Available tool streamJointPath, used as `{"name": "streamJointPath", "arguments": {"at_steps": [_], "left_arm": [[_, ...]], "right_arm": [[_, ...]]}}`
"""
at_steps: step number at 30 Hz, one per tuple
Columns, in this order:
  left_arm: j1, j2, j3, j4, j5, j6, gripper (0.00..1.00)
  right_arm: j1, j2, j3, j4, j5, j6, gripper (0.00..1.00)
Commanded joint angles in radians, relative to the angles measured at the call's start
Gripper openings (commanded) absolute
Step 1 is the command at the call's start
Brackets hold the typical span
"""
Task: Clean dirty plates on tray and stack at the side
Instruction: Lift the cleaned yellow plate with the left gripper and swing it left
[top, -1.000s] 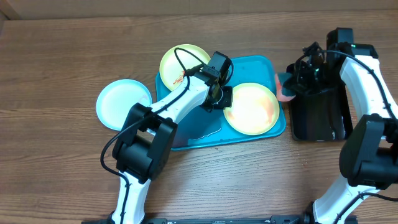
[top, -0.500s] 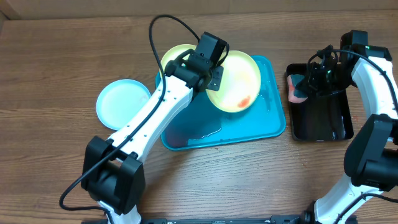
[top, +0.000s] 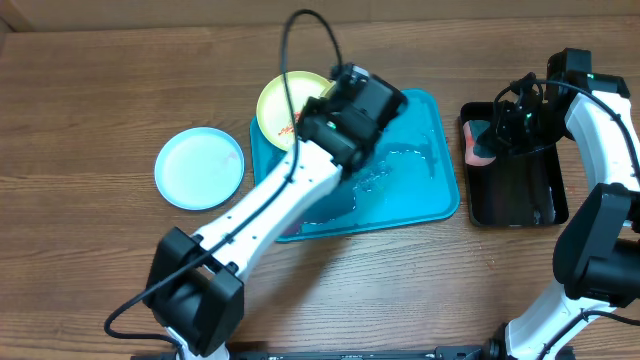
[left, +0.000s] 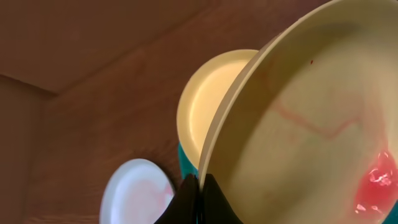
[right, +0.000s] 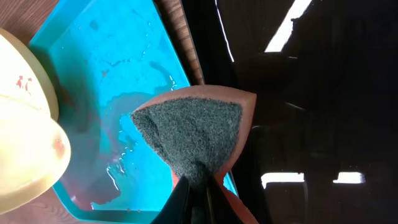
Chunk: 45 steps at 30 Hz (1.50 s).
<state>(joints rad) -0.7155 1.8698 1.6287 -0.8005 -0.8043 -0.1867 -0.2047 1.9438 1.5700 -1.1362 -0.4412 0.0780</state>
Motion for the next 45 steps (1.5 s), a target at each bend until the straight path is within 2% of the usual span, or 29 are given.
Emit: {"name": "streamJointPath", "arguments": {"at_steps": [1,12,32,36,41,45], "left_arm": [[-0.048,-0.004,0.011,0.004,-0.211,0.011,0.04],[-0.135,-0.004,0.011,0.003,-0.412,0.011,0.04],[-0.142,-0.004,0.011,-0.006,-0.399,-0.028,0.04],[-0.134,-0.013,0.011,-0.066,-0.279,-0.120,0.04],[-0.043,-0.069,0.011,-0.161,0.051,-0.233,0.04],[0.097,-0.124,0.011,-0.196,0.320,-0.248,0.04]], "right_arm": [[-0.002,-0.038,0.021,0.004,0.000,-0.008,0.04],[-0.002,-0.038,0.021,0.004,0.000,-0.008,0.04],[-0.002,-0.038,0.021,0.003,0.000,-0.008,0.04],[-0.002,-0.038,0.021,0.001,0.000,-0.008,0.04],[-0.002,-0.038,0.021,-0.003,0.000,-0.008,0.04],[-0.002,-0.038,0.021,-0.003,0.000,-0.008,0.04]]}}
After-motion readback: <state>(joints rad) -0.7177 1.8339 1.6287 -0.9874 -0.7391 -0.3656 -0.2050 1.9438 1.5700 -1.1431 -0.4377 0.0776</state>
